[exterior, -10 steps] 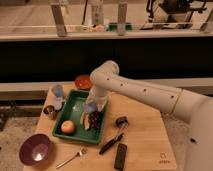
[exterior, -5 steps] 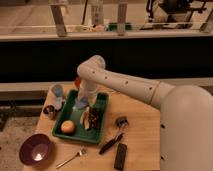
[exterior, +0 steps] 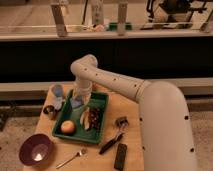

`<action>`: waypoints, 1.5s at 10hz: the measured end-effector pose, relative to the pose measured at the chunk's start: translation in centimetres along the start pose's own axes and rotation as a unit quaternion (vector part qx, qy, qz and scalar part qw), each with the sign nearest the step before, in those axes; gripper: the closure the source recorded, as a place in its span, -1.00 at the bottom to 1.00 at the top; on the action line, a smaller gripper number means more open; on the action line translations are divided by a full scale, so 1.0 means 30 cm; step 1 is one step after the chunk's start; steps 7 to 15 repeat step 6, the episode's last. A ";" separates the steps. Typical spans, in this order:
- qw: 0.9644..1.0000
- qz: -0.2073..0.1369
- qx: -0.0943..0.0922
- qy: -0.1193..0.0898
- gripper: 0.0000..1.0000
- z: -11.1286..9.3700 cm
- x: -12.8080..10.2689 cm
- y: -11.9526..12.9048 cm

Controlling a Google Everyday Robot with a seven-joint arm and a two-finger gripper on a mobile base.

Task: Wipe tray with sponge

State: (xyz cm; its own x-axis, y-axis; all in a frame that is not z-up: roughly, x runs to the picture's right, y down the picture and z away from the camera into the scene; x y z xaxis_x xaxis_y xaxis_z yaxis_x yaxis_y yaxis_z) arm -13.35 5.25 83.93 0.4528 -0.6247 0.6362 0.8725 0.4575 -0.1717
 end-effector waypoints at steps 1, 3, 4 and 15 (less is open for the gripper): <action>1.000 0.002 -0.005 -0.002 1.00 0.031 0.013 0.000; 1.000 0.007 -0.009 -0.005 1.00 0.067 0.048 -0.012; 1.000 0.010 -0.013 -0.007 1.00 0.085 0.079 -0.028; 1.000 0.010 -0.019 -0.008 1.00 0.102 0.085 -0.041</action>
